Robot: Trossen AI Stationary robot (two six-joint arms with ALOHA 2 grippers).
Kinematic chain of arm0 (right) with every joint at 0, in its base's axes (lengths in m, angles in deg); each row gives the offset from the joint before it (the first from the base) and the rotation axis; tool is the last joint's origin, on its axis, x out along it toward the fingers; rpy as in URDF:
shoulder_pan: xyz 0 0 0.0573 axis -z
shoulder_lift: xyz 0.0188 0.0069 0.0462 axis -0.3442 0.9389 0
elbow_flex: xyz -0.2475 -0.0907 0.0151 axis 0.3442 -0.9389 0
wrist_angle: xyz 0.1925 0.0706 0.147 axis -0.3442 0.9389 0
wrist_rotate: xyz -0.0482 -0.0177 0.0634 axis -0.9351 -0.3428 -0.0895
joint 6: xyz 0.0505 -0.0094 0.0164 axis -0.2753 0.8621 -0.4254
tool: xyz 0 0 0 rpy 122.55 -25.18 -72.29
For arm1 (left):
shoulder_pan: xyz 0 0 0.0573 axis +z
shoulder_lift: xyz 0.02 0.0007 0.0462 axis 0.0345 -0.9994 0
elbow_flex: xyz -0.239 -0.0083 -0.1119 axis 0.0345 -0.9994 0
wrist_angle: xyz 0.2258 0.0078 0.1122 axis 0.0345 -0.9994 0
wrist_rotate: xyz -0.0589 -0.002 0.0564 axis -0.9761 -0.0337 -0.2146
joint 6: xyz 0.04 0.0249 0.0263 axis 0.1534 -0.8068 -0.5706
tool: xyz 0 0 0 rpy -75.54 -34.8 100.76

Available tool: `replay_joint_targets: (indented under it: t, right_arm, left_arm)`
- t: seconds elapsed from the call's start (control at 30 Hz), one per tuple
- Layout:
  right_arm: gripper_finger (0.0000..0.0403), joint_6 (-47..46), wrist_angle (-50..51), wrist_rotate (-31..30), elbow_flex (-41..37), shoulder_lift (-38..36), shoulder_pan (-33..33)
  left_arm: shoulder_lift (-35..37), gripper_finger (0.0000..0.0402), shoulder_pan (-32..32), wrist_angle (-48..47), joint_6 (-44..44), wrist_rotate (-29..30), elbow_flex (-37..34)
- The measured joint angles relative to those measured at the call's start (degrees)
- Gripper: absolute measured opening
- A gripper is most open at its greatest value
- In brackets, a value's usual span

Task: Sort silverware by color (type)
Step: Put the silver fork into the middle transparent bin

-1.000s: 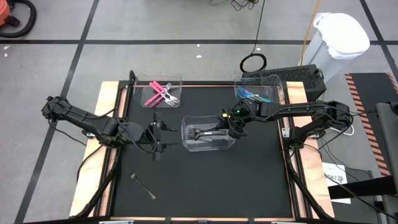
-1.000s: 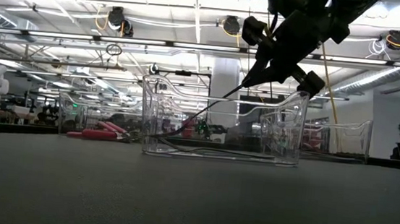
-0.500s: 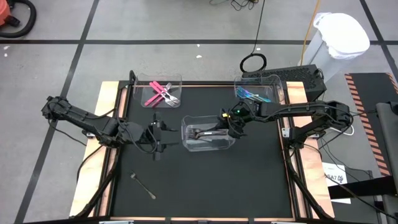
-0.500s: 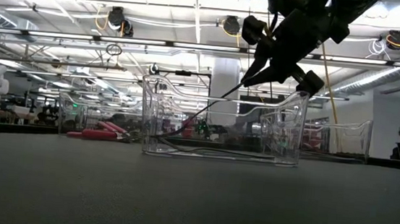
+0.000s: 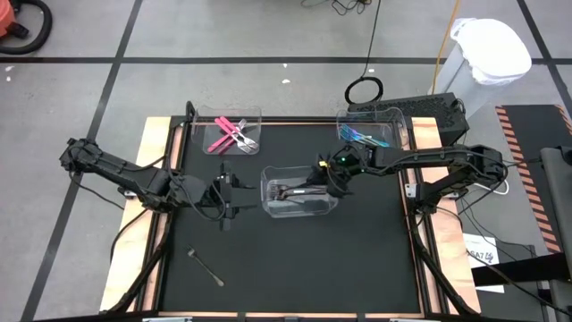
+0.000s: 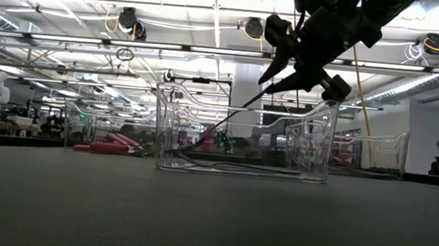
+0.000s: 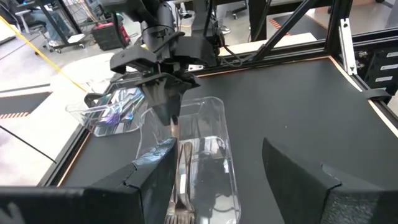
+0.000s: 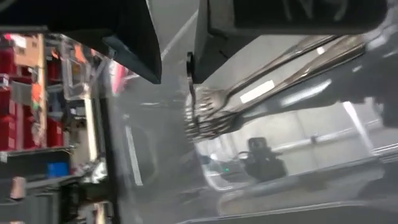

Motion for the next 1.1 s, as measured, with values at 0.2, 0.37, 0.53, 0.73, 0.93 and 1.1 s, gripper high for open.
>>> replay_joint_targets:
  t: [0.2,0.37,0.53,0.73,0.93,1.1]
  right_arm:
    - [0.0103,-4.62,-3.10,-0.10,0.00,-0.04,0.02]
    - [0.0117,-7.97,-4.54,-0.10,0.00,-0.04,0.02]
    - [0.0130,-10.71,-4.58,-0.10,0.00,-0.04,0.00]
    - [0.0139,-11.97,-4.59,-0.34,0.00,-0.04,0.00]
    - [0.0140,-13.31,-4.63,-3.29,0.00,-0.04,-0.04]
    - [0.0140,-14.30,-4.69,-3.24,0.00,-0.04,-0.05]
  left_arm:
    - [0.00,0.0235,0.00,-0.04,0.02,0.00,0.00]
    - [0.00,0.0235,0.00,-0.07,0.02,0.00,0.00]
    - [0.00,0.0235,0.00,-0.07,0.02,0.00,0.00]
    - [0.00,0.0235,0.00,-0.22,0.02,0.00,0.00]
    - [0.00,0.0235,0.00,-0.48,0.02,0.00,0.00]
    - [0.00,0.0235,0.00,-0.48,0.00,0.00,0.00]
